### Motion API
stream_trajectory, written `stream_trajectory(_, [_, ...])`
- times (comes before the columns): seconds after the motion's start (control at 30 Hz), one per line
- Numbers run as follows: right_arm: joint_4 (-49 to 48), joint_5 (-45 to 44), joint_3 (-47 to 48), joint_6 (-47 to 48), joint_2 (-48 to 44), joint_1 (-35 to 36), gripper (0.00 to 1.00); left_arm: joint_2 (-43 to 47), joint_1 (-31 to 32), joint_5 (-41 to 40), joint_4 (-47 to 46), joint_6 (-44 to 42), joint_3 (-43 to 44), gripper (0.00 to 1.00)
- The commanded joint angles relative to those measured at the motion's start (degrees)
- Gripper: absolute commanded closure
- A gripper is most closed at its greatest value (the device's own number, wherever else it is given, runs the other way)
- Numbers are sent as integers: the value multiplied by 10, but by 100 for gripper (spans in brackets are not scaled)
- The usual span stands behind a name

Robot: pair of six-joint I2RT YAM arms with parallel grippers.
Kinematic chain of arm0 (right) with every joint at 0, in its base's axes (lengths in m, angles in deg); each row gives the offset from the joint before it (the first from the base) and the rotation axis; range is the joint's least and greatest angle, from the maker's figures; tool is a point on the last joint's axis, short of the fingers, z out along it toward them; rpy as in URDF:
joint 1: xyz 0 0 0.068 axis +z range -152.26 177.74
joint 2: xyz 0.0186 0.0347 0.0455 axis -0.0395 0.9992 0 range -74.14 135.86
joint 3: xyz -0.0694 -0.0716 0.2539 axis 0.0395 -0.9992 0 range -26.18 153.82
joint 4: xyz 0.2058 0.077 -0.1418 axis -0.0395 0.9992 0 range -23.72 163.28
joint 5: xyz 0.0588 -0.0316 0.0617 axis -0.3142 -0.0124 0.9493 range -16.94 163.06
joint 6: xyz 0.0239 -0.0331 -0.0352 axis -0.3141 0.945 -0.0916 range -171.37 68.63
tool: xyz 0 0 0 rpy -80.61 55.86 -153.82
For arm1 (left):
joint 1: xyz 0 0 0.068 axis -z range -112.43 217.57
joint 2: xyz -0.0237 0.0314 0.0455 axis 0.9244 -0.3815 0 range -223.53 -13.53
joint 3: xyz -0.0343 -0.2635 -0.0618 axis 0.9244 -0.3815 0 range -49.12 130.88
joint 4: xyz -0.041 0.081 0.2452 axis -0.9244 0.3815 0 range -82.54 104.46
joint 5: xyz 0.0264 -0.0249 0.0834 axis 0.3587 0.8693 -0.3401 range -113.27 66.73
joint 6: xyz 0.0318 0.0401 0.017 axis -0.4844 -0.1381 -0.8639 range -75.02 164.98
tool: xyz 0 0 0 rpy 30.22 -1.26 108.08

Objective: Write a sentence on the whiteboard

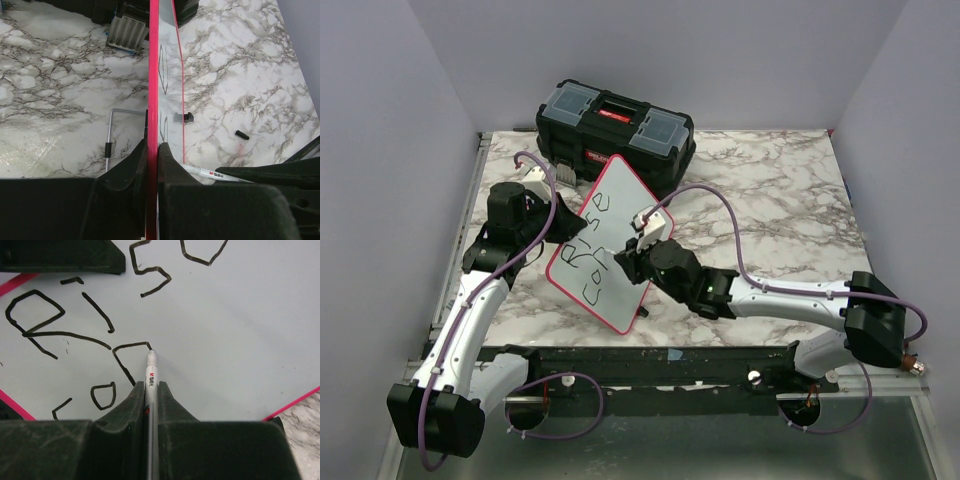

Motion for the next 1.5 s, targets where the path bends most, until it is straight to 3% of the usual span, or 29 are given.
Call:
stream_trajectory(0.0, [27,17,-33,-19,-1,0,99,5,8,-12,11,-52,2,100])
stream_trajectory(1.1, [63,-14,-80,-18,-87,-1,99,6,9,-11,12,-52,2,100])
stream_trajectory(1.47, [62,24,-67,7,-99,-44,99,2,10,-8,15,-52,4,100])
